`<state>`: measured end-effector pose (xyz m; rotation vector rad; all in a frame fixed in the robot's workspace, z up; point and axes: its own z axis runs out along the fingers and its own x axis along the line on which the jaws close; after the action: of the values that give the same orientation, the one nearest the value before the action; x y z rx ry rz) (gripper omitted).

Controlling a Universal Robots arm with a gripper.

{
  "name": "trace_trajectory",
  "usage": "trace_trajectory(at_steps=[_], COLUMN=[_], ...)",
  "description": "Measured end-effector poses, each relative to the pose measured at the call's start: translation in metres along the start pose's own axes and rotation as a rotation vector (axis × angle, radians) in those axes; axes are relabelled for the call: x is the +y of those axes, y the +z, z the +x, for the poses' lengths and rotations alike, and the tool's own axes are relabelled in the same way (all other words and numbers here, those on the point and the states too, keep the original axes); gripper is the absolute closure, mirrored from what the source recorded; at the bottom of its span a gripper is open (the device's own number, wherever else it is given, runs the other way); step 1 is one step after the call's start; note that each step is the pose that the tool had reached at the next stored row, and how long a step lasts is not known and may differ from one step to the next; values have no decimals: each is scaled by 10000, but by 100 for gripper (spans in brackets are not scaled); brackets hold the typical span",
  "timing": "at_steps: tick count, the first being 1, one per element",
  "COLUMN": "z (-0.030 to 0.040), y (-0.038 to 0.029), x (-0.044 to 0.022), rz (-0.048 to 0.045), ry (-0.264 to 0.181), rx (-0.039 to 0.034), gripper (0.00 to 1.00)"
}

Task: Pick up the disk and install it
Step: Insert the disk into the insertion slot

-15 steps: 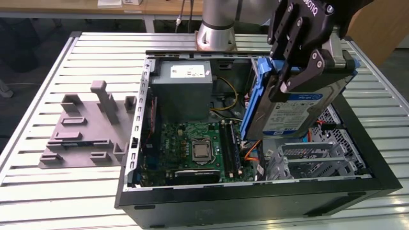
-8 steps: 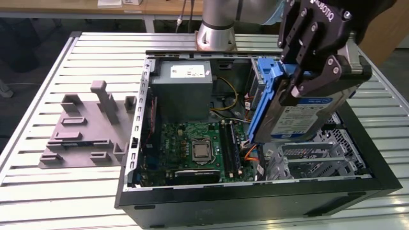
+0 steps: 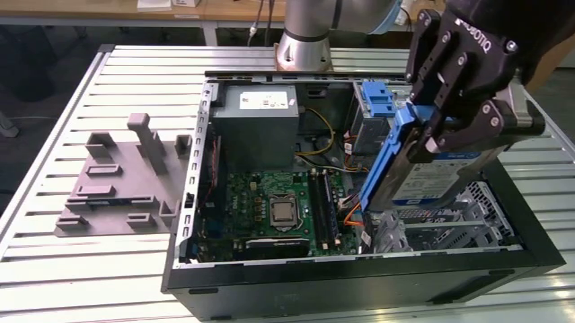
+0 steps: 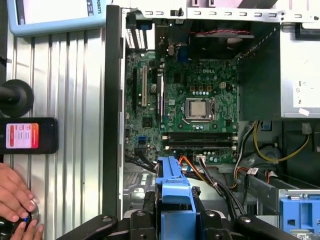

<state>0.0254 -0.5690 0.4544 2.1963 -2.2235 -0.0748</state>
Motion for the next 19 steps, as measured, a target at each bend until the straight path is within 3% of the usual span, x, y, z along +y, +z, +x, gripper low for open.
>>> trace_trajectory(at_steps=[7, 16, 19], z=[10, 9, 10], y=[40, 42, 45], x=[-275, -293, -342], rz=[0, 0, 0], ry=[-1, 0, 0], rx=[2, 1, -1], gripper=[64, 64, 64])
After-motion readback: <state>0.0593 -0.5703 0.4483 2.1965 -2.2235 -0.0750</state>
